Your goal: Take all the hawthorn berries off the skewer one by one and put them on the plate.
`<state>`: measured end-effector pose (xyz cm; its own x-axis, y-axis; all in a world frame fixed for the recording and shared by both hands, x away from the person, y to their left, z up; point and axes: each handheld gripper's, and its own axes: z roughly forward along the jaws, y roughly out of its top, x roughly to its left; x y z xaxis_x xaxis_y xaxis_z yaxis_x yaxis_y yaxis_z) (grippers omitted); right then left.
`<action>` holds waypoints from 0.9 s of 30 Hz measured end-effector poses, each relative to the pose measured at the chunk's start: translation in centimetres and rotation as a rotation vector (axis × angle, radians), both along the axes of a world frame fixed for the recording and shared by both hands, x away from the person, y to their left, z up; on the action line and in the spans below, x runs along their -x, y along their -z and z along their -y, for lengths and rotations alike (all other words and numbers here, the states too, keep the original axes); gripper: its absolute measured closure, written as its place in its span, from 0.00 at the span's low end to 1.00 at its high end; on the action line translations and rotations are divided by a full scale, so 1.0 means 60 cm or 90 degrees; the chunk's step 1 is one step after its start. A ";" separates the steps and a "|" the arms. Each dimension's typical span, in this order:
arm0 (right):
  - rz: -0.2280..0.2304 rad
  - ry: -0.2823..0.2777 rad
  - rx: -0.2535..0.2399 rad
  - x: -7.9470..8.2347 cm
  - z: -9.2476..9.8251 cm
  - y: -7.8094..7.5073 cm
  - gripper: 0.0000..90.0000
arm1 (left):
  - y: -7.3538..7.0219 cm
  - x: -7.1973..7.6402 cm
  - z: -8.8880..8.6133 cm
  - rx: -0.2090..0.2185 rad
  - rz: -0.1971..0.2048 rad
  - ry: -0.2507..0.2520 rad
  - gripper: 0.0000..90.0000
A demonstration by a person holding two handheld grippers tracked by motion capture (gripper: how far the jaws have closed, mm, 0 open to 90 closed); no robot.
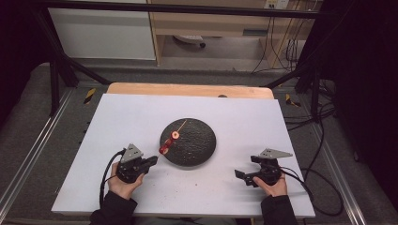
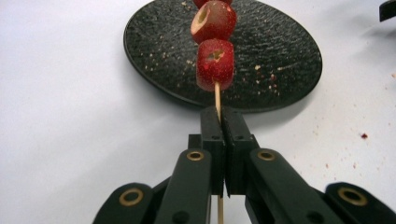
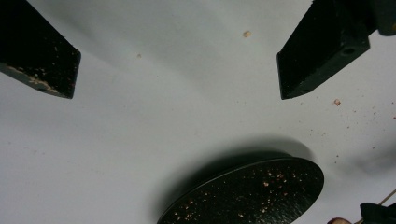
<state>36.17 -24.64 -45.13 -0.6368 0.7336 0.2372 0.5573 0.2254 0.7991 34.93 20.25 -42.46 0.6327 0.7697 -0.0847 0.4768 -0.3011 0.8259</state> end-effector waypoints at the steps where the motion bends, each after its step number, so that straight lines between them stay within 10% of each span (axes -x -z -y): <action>1: 0.000 0.001 0.000 0.000 -0.001 -0.001 0.01 | 0.001 0.003 -0.003 0.000 0.003 0.001 0.98; 27: -0.001 -0.014 -0.015 -0.021 -0.128 -0.041 0.01 | 0.012 0.030 0.001 0.024 0.021 0.026 0.98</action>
<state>37.44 -16.96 -42.68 -0.6524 0.7137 0.2548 0.5534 0.2190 0.8036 33.10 20.20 -43.21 0.6665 0.7399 -0.0917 0.4369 -0.2880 0.8521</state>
